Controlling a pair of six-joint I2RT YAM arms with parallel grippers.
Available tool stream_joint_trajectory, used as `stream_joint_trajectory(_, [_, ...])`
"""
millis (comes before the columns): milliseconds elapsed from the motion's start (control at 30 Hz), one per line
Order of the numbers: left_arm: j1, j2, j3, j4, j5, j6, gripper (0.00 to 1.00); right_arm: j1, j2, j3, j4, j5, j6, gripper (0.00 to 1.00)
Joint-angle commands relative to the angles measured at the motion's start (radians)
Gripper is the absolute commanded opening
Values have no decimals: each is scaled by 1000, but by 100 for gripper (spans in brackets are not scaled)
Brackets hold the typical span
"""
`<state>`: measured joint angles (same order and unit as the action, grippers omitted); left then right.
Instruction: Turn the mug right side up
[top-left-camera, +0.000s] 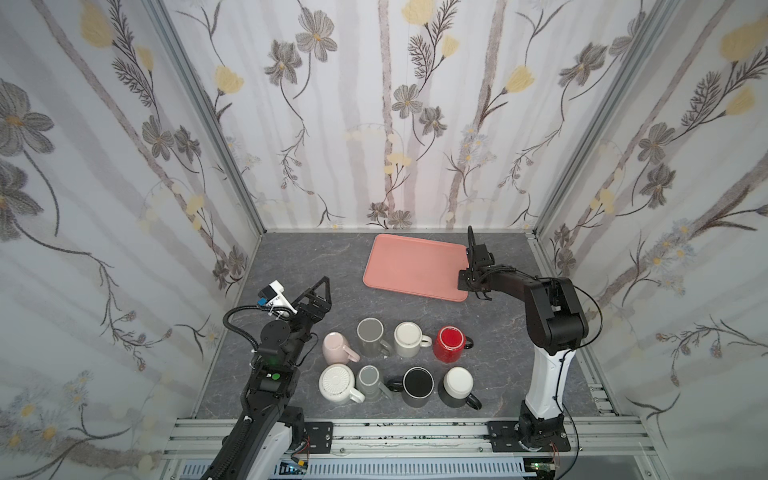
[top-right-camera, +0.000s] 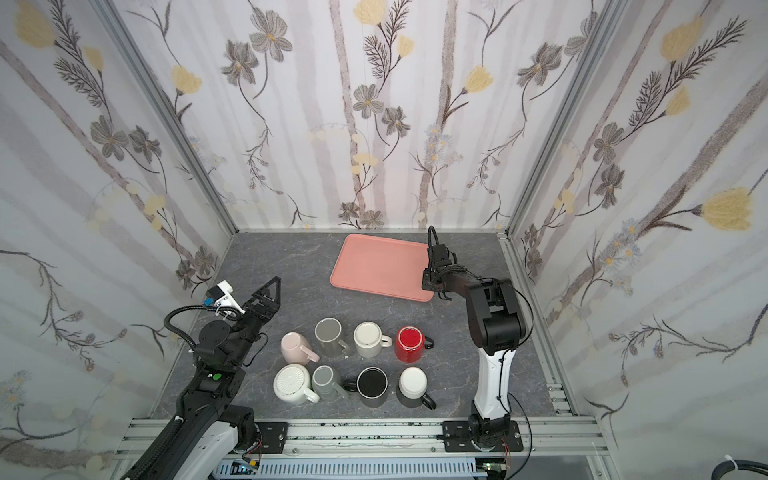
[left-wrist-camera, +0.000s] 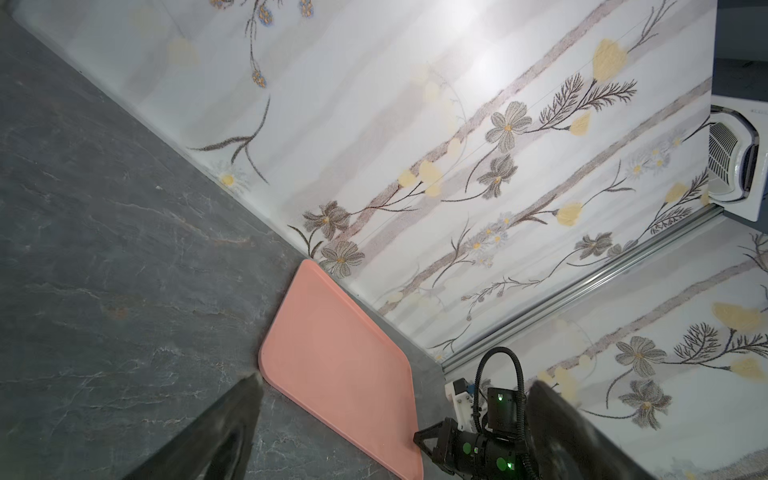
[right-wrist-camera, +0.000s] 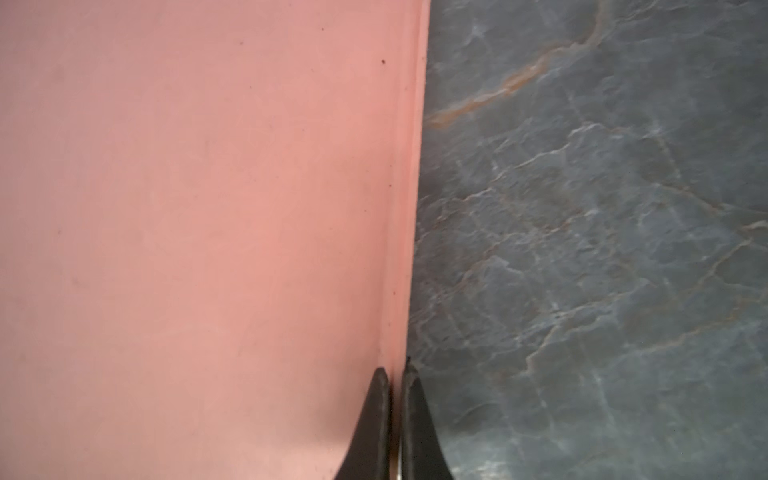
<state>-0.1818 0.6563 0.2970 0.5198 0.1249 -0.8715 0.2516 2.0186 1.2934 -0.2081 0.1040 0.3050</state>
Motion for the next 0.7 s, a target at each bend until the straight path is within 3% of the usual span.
stream_joint_trajectory(0, [-2,-5,7,27,12,-13,100,26,-24,-30,-40,-49,-28,0])
stream_joint_trajectory(667, [-6,-44,4,-17,10,-13,100,60,-35,-47,-68,-68,-44,0])
